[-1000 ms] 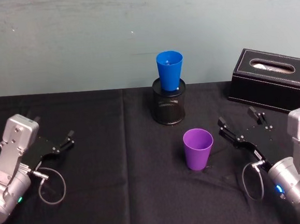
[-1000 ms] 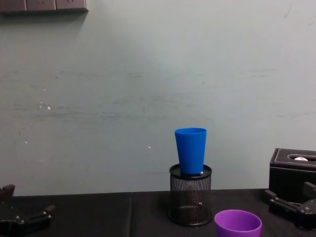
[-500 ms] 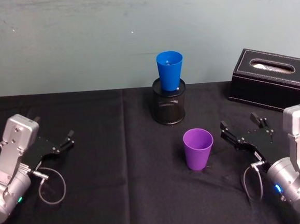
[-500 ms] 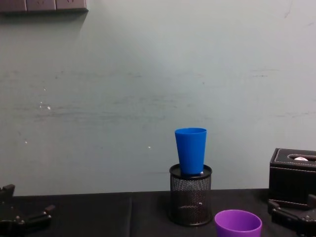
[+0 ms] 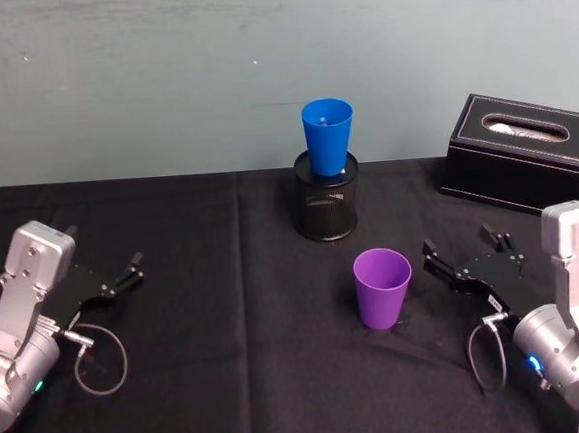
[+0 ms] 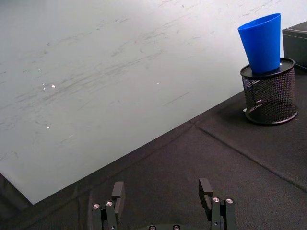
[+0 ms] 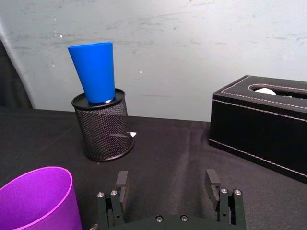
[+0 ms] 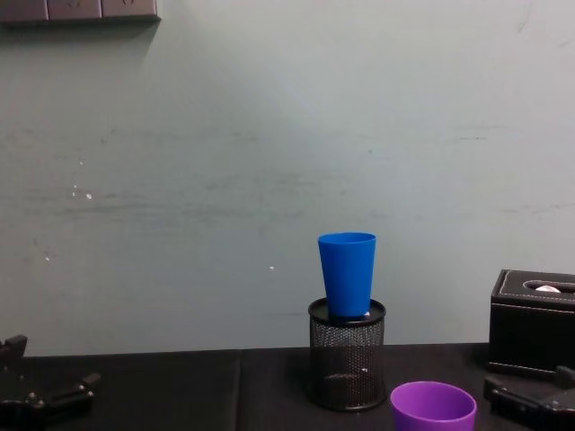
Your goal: Pick up one cup with a gripper and tap it against the other cup.
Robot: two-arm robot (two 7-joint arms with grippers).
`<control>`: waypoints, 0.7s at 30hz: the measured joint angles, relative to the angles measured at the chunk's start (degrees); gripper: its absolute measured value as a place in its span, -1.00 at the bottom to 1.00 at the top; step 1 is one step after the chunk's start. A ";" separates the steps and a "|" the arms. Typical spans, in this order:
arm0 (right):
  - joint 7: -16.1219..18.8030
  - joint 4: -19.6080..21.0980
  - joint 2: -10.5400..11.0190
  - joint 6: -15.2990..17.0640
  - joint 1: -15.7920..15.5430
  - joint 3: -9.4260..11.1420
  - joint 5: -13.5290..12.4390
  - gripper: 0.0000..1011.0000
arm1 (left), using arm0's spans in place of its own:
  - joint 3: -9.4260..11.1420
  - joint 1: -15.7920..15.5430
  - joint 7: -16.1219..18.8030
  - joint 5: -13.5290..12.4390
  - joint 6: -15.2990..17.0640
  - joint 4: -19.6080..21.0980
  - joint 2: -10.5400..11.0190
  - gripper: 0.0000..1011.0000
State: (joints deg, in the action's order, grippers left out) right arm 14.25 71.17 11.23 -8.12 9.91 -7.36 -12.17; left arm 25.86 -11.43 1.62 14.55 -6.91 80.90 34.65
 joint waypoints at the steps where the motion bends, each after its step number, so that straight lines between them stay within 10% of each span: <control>1: 0.10 -0.10 0.00 0.08 0.08 -0.02 0.00 0.98 | 0.00 0.00 0.00 0.00 0.00 0.00 0.00 1.00; 21: 0.30 -4.81 -0.44 -0.40 3.60 -1.21 1.86 0.98 | 0.00 0.00 0.00 0.00 0.00 0.00 0.00 1.00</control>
State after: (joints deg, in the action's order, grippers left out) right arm 14.55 66.36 10.79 -8.52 13.52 -8.57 -10.31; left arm 25.86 -11.44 1.62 14.55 -6.91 80.90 34.65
